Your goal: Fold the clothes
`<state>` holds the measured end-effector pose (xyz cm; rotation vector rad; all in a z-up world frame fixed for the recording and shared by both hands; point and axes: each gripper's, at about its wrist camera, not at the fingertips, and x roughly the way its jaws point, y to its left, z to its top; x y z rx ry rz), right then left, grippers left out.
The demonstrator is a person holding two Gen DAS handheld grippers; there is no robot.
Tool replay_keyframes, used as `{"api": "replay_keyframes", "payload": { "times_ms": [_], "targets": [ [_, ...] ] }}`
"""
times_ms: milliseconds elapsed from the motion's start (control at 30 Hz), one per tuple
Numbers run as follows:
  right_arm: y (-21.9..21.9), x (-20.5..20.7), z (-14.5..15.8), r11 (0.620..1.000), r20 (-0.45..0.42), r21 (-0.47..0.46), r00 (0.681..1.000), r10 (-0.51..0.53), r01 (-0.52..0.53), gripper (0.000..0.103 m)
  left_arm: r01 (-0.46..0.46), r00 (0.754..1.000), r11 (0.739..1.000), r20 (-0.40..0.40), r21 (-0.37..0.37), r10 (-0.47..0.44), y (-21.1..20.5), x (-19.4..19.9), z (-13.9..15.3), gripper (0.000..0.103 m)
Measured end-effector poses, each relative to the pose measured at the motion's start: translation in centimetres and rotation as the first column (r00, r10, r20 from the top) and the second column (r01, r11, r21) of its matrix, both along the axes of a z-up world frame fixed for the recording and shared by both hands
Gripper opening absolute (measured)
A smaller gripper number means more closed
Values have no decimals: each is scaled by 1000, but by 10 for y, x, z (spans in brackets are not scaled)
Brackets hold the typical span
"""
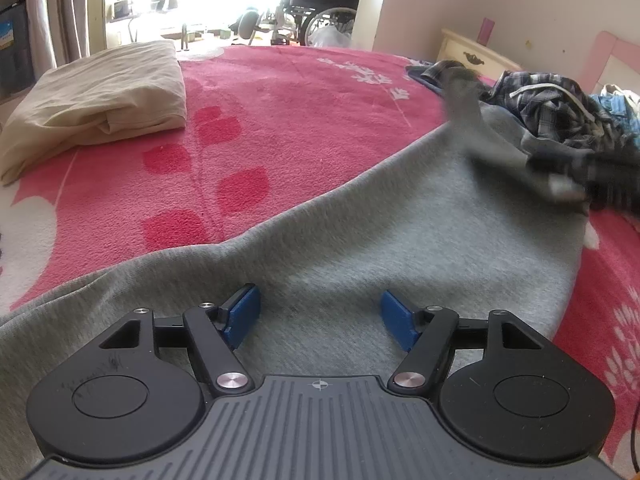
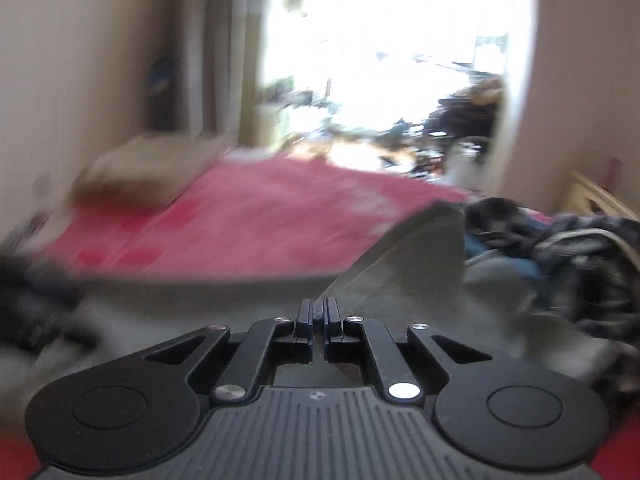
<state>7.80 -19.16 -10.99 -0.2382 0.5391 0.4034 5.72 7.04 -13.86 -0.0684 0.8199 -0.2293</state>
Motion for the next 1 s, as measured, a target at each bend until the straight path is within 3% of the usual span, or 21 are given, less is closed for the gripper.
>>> {"api": "replay_keyframes", "payload": {
  "times_ms": [100, 200, 267, 333, 367, 433, 467, 567, 633, 700, 767, 867, 933, 1000],
  "targets": [
    [-5, -2, -5, 1000, -39, 7, 999, -12, 12, 20, 3, 1000, 1000, 0, -1, -3, 1, 0, 0, 69],
    [-40, 7, 7, 982, -47, 118, 988, -145, 150, 31, 4, 1000, 1000, -1, -1, -4, 1, 0, 0, 69],
    [-72, 16, 17, 943, -48, 183, 961, -273, 277, 38, 1, 1000, 1000, -1, -2, -1, 1, 0, 1, 69],
    [-107, 27, 24, 872, -44, 201, 893, -447, 447, 40, -2, 1000, 1000, -2, -2, 2, 0, 0, 1, 69],
    [-126, 35, 27, 822, -54, 193, 842, -537, 536, 40, -3, 1000, 1000, -2, -2, 3, 0, -1, 1, 69],
    [-152, 51, 27, 760, -73, 140, 772, -631, 634, 43, -3, 1000, 1000, -2, -1, 3, -1, -1, 1, 69],
    [-158, 56, 27, 771, -62, 119, 780, -623, 626, 43, -1, 1000, 1000, -3, 1, 1, -1, 0, 1, 69],
    [-140, 67, 28, 872, 29, -26, 873, -487, 488, 40, 4, 1000, 1000, -5, 6, -3, -1, 1, 1, 69],
    [-120, 78, 22, 927, -3, -79, 930, -367, 366, 35, 2, 1000, 1000, -8, 8, -2, -1, 1, 1, 69],
    [-104, 91, 12, 953, -41, -126, 959, -281, 274, 16, 1, 1000, 1000, -9, 13, -1, -2, 1, 1, 69],
    [-92, 106, 0, 960, -79, -168, 968, -238, 222, 9, 1, 1000, 1000, -8, 17, -1, -2, 1, 1, 69],
    [-104, 135, -25, 944, -140, -216, 949, -281, 247, 5, 9, 1000, 1000, -4, 26, -9, -3, 1, 0, 69],
    [-133, 152, -35, 904, -132, -278, 919, -372, 326, 0, 14, 1000, 999, -3, 31, -14, -3, 1, 0, 69],
    [-173, 163, -34, 848, -104, -285, 865, -490, 446, 0, 16, 1000, 999, -2, 33, -16, -3, 1, -1, 70]
  ]
}}
